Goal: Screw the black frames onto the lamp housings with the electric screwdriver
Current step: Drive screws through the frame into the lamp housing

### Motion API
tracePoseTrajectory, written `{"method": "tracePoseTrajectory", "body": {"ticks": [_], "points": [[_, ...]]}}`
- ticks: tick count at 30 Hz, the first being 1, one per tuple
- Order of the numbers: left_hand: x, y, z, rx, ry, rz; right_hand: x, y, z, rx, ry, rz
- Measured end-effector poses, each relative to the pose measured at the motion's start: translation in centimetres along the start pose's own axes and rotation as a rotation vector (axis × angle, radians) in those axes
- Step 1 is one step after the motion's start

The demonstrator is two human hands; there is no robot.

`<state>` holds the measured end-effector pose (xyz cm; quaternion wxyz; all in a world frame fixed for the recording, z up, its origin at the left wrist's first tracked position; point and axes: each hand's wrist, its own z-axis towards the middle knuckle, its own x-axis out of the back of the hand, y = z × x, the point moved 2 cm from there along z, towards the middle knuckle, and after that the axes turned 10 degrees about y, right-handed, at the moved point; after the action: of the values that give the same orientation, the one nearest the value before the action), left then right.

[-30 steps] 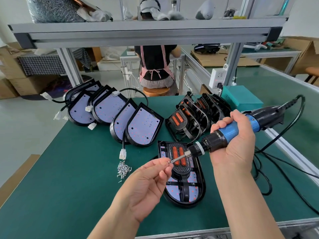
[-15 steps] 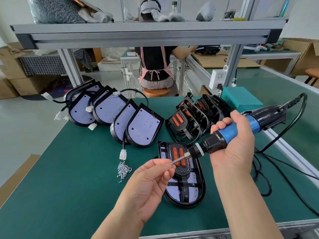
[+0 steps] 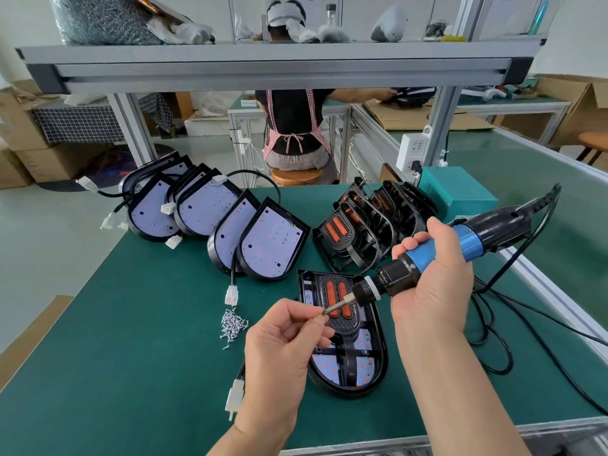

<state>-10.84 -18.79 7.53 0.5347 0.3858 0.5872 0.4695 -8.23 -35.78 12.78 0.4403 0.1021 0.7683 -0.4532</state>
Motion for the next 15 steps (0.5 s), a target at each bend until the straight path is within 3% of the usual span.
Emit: {"method": "tracePoseTrajectory", "body": {"ticks": [7, 9, 12, 15], "points": [[1.1, -0.2, 1.2, 0.011, -0.087, 0.08, -0.2, -0.3, 0.5, 0.012, -0.03, -0.004], [2.0, 0.1, 2.2, -0.031, -0.024, 0.158, -0.4, -0.5, 0.7, 0.043, -0.059, -0.021], [2.6, 0.2, 4.3, -0.1, 0.085, 0.512, -0.4, -0.3, 0.4, 0.099, -0.137, -0.086], [1.2, -0.5, 6.0, -0.154, -0.014, 0.983, -0.6, 0.6, -0.4, 0.132, -0.222, -0.182]]}}
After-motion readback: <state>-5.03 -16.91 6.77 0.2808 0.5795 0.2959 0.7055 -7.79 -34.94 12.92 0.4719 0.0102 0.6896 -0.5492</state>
